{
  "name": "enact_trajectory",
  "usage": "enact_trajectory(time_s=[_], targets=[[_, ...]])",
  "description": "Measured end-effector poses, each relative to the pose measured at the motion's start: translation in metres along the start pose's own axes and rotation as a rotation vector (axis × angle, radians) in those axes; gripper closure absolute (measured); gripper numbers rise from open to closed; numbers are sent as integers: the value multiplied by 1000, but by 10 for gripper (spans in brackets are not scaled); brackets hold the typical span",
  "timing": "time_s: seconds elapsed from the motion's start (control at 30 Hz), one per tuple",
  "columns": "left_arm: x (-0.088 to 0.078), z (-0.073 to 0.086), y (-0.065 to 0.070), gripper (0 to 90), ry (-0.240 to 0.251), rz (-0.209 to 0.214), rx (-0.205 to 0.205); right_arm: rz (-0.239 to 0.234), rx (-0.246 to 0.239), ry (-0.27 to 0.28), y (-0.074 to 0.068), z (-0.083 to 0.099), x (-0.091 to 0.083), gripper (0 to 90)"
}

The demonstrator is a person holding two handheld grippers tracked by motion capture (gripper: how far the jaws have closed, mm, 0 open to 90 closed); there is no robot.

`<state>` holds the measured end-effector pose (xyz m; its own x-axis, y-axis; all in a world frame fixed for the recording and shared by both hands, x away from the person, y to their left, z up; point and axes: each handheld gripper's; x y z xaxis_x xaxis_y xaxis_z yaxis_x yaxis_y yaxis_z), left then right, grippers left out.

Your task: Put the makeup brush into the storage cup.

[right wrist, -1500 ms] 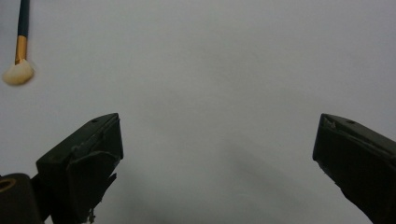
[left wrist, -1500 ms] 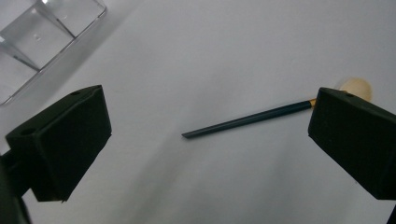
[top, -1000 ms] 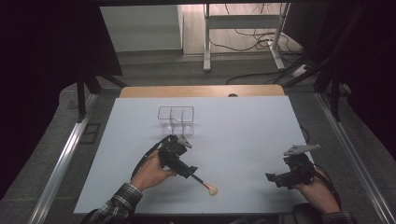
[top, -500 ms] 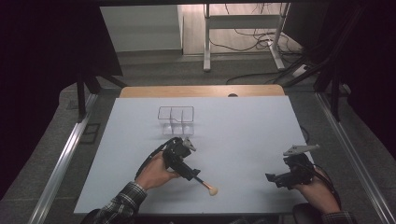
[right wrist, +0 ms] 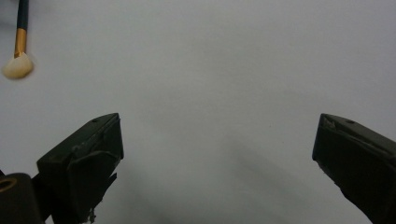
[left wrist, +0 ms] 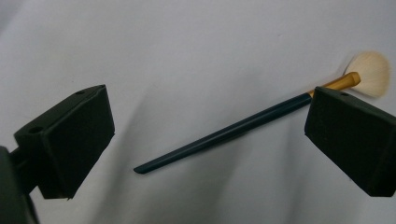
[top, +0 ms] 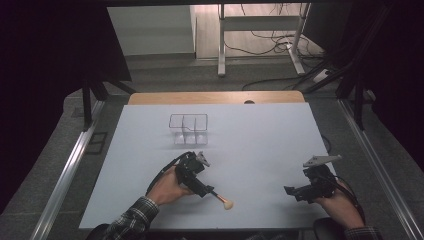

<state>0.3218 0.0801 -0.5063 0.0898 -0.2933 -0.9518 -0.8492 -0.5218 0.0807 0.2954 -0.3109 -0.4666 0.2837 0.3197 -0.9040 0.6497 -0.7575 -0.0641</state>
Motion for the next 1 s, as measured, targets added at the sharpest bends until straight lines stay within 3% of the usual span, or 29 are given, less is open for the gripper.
enact_trajectory(time_s=[0.4,0.63,0.77,0.93,0.97,1.0], targets=[[11,1,5,53,-49,-21,35,-3,-8,-5,0,0,1,23],[13,4,4,163,-58,-21,61,-4,-11,-9,0,0,1,24],[9,8,1,356,-41,-18,85,-5,-11,-10,0,0,1,26],[3,12,5,790,-59,-12,154,-3,-11,-14,-1,0,1,28],[4,13,4,846,-57,-4,141,-2,-11,-14,-1,0,1,28],[3,13,3,847,-58,5,132,-1,-12,-15,-1,0,2,29]])
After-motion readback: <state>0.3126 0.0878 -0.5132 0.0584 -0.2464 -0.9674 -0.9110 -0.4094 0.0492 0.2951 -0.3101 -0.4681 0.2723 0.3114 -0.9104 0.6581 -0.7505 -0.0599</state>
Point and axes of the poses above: each handheld gripper's, and its own axes: x roughly forward along the jaws, z roughly out of its underside, y roughly to its right, and after that the axes turned 11 degrees about -y, right-handed
